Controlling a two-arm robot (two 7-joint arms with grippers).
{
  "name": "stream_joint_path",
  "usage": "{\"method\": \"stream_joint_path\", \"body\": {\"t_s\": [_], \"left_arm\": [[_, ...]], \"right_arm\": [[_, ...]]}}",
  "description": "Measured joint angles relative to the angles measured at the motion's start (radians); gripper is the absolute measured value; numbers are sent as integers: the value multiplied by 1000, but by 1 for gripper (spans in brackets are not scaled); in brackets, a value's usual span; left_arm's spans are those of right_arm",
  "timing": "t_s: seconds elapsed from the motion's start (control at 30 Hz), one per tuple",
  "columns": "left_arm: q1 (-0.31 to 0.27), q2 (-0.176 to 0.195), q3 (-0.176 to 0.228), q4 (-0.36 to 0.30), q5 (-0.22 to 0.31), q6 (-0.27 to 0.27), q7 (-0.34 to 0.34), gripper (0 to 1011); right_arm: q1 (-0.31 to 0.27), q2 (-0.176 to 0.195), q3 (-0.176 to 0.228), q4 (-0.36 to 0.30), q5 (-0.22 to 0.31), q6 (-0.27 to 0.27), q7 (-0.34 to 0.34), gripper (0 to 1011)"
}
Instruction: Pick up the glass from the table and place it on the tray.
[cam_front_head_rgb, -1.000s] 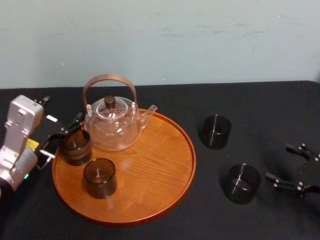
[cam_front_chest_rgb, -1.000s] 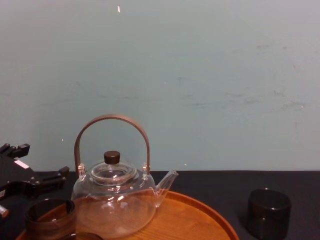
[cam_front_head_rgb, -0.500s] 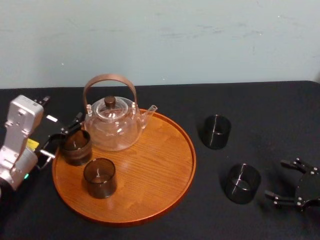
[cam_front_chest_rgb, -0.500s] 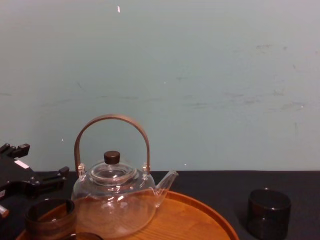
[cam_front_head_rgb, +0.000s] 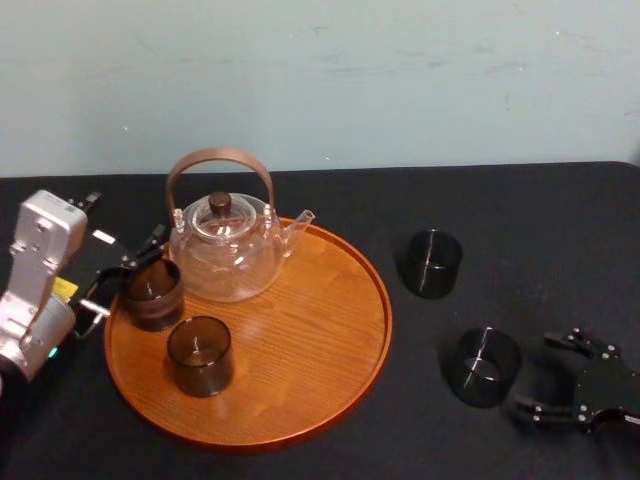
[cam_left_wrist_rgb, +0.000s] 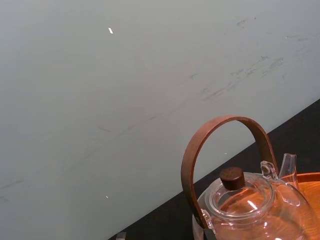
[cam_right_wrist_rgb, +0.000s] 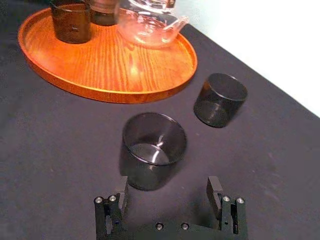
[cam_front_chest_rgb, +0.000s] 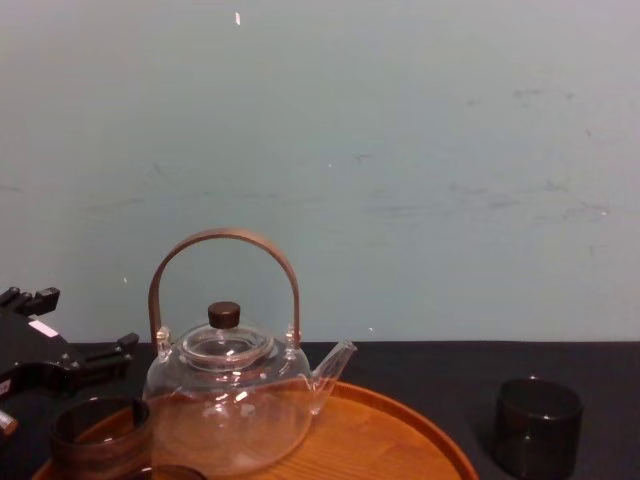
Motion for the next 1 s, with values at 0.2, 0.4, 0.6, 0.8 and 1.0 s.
{"method": "stream_joint_path", "body": {"t_s": [0.2,0.4,0.6,0.8,1.0], "left_arm": [[0,0,0,0,0,0,0,1001],[0,0,0,0,0,0,0,1001],[0,0,0,0,0,0,0,1001],[0,0,0,0,0,0,0,1001],[0,0,0,0,0,0,0,1002]], "right_arm": [[13,-19,-7,1,10,14,32,1002],[24,-31,-11,6,35,38,49,1002],[41,-44,-17,19,66,70,57,1002],[65,-56,-31,37,92,96,70,1002],[101,-67,-64,57,99,105,84,1002]]}}
